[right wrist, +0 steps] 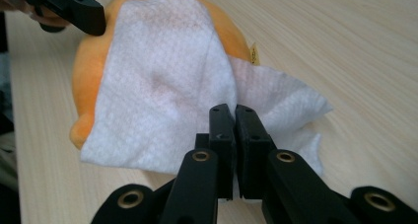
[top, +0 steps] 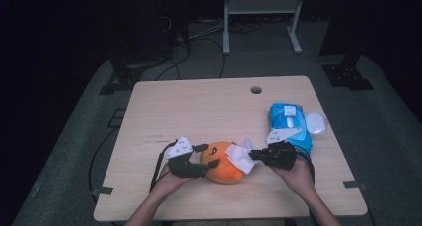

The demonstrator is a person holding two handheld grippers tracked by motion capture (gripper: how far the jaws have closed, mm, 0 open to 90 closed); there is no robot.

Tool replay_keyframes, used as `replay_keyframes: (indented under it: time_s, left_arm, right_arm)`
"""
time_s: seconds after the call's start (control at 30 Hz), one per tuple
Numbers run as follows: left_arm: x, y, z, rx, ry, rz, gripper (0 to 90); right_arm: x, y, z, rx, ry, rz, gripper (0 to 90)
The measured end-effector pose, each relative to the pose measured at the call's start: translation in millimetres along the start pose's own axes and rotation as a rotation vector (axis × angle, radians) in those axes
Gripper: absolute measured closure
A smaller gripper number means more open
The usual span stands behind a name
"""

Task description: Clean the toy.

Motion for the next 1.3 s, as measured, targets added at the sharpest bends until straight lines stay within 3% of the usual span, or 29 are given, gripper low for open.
replay_keyframes:
  time_s: [0.1, 0.2, 0.33, 0.53, 0.63, 0.77, 1.03, 1.1, 1.2, 1.23, 1.3]
  left_arm:
    - [-1.3, 0.4, -3.9, -0.014, -0.013, 0.009, 34.7]
    - [-2.6, 0.3, -8.0, -0.029, -0.021, 0.012, 35.9]
    - [-1.8, -0.4, -9.4, -0.027, -0.017, 0.012, 35.9]
    - [-3.4, -0.5, -11.1, -0.029, -0.019, 0.011, 36.5]
    - [-4.8, -0.9, -12.6, -0.036, -0.023, 0.015, 36.8]
    - [-4.0, -3.1, -10.8, -0.034, -0.022, 0.021, 36.7]
    - [-4.3, -4.0, -12.9, -0.041, -0.043, 0.018, 35.1]
    - [-4.3, -4.2, -12.7, -0.041, -0.042, 0.019, 35.1]
    - [-4.2, -4.9, -11.6, -0.028, -0.035, 0.019, 35.2]
    - [-4.2, -5.3, -11.1, -0.023, -0.033, 0.019, 35.2]
    - [-5.0, -5.6, -10.5, -0.017, -0.033, 0.013, 35.2]
  right_arm:
    - [1.1, 3.7, 6.6, 0.03, -0.014, 0.012, 85.9]
    - [-1.5, 10.4, 17.6, 0.058, 0.002, 0.003, 84.8]
    - [-6.6, 16.2, 28.7, 0.086, 0.019, -0.005, 76.7]
    - [-8.6, 19.7, 32.7, 0.04, 0.106, -0.063, 56.0]
    - [-15.9, 21.2, 35.3, 0.032, 0.1, -0.062, 51.7]
    - [-20.8, 21.6, 34.7, 0.072, 0.063, -0.055, 64.3]
    - [-11.3, 12.2, 23.8, 0.045, 0.061, -0.066, 82.8]
    - [-9.6, 10.0, 21.7, 0.043, 0.059, -0.057, 85.3]
    - [-7.9, 7.9, 19.9, 0.057, 0.015, -0.026, 85.9]
    - [-6.3, 8.7, 21.4, 0.038, 0.033, -0.041, 86.0]
    - [-3.3, 13.8, 30.6, 0.047, 0.066, -0.07, 86.0]
Point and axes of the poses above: each handheld gripper's, and its own axes: x roughly backward along the jaws, y roughly out of its top, z roughly to its left, the point moved 5 cm from there along -x, roughly forward along the jaws, and after that the axes turned 3 degrees about x, right-handed, at the moved point
